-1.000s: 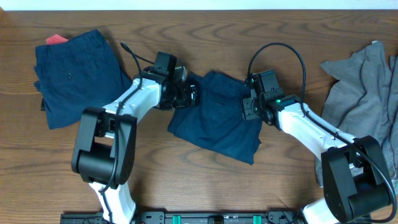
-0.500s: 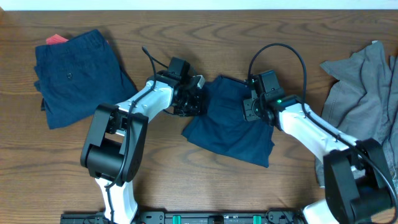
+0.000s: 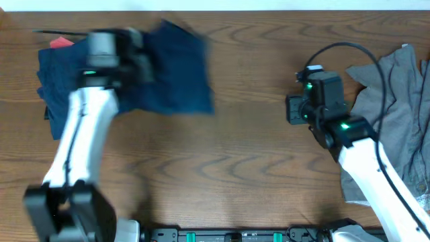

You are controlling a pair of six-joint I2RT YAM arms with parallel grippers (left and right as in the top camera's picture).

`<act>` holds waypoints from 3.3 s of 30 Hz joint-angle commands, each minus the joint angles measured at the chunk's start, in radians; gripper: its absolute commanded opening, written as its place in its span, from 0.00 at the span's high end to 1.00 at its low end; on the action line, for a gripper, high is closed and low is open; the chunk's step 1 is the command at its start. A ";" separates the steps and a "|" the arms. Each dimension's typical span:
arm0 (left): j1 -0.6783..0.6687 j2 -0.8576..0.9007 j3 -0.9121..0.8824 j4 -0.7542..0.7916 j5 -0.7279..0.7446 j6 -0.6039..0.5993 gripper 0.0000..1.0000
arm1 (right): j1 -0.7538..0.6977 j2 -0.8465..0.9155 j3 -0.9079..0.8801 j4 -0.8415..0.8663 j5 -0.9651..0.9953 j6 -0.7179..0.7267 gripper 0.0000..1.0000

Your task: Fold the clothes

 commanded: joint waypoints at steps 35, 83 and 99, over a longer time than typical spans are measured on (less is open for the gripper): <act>0.348 0.098 0.011 -0.010 0.073 -0.077 0.00 | -0.019 -0.006 0.018 -0.044 -0.010 0.142 0.34; -0.184 -1.136 -0.440 -0.437 -0.156 -0.135 0.02 | -0.294 -0.723 -0.257 -0.302 -0.063 0.150 0.01; -0.184 -1.184 -0.440 -0.447 -0.153 -0.135 0.02 | -0.294 -0.727 -0.325 -0.424 -0.064 0.150 0.01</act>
